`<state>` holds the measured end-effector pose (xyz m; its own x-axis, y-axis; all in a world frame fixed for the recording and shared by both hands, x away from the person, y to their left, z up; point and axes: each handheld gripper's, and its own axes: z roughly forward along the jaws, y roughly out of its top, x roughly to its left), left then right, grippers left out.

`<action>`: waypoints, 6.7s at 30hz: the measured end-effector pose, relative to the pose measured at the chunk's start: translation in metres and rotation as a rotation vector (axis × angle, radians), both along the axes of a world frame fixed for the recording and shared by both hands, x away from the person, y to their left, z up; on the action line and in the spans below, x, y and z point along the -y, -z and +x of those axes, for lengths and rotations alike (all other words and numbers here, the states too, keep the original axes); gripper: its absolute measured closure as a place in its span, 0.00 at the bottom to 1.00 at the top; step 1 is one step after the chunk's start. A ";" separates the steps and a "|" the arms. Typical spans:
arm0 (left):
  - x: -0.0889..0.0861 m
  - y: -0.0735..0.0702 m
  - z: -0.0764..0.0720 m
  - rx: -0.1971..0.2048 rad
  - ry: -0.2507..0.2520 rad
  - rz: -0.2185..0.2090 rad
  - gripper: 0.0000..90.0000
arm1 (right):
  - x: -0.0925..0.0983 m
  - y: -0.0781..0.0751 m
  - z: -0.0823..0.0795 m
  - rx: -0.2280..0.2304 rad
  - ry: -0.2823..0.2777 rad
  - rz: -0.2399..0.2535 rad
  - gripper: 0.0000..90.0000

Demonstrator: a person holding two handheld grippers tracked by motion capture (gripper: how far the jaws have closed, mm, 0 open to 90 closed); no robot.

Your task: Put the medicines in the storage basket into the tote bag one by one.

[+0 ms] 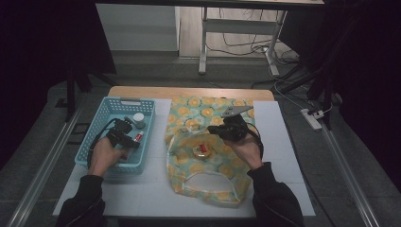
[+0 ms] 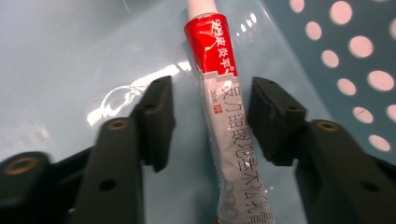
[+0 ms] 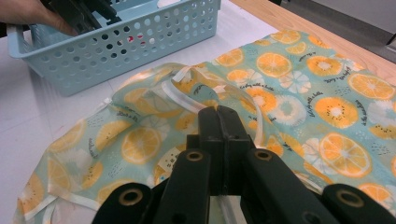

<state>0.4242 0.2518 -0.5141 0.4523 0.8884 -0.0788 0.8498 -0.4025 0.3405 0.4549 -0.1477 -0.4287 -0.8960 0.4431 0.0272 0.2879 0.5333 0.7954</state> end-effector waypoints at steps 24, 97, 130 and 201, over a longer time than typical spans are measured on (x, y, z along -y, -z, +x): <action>-0.003 -0.005 0.000 0.009 -0.027 -0.024 0.81 | 0.002 -0.002 0.000 0.006 0.005 0.002 1.00; 0.070 -0.088 -0.060 0.155 0.239 -0.292 0.81 | 0.003 -0.004 -0.001 0.017 0.012 0.026 1.00; 0.166 -0.058 -0.033 0.118 0.363 -0.298 0.81 | 0.002 -0.005 -0.002 0.024 0.010 0.032 1.00; 0.187 -0.030 0.016 0.204 0.253 -0.187 0.66 | -0.002 0.002 -0.001 0.027 0.019 0.017 1.00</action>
